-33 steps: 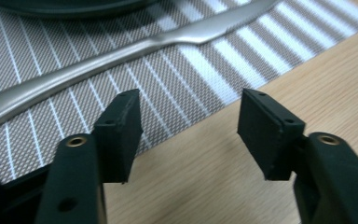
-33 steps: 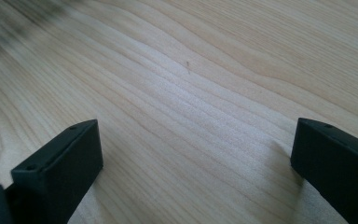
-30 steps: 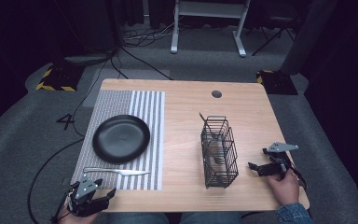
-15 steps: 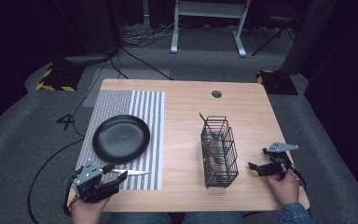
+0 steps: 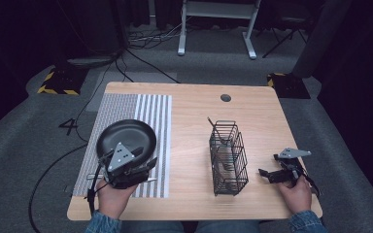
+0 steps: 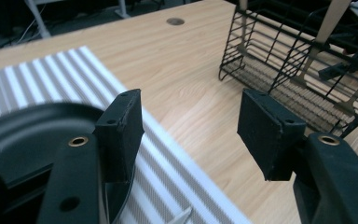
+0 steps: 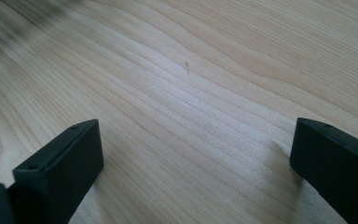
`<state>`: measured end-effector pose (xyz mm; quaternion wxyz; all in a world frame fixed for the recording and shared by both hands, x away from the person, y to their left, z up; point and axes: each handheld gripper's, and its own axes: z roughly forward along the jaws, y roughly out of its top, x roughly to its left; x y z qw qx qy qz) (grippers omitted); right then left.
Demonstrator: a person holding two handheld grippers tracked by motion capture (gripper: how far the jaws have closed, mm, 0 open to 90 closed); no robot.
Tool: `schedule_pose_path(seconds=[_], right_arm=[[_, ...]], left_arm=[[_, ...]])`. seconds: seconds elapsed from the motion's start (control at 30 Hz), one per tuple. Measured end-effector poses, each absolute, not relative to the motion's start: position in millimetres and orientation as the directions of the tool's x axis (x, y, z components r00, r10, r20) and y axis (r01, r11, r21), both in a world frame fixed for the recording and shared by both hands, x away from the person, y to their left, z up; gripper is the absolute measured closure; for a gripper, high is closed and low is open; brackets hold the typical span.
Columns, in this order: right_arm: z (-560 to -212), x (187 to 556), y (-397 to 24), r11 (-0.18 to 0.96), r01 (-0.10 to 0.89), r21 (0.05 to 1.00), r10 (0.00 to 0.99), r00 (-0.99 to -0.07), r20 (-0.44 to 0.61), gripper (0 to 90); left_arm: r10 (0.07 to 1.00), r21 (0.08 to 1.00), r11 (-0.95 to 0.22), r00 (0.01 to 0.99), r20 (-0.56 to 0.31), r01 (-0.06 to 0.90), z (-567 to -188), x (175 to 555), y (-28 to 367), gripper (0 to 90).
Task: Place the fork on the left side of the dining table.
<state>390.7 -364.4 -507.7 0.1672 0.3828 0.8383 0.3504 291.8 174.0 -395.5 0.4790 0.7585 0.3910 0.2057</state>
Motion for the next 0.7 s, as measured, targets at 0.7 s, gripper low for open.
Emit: schedule_pose_path(seconds=[0.7], right_arm=[[-508, 391, -365, 0.460, 0.525, 0.716, 0.760, -0.650, -0.011, 2.9]], left_arm=[[0.666, 0.861, -0.333, 0.742, -0.074, 0.384, -347, 370, 93, 37.7]])
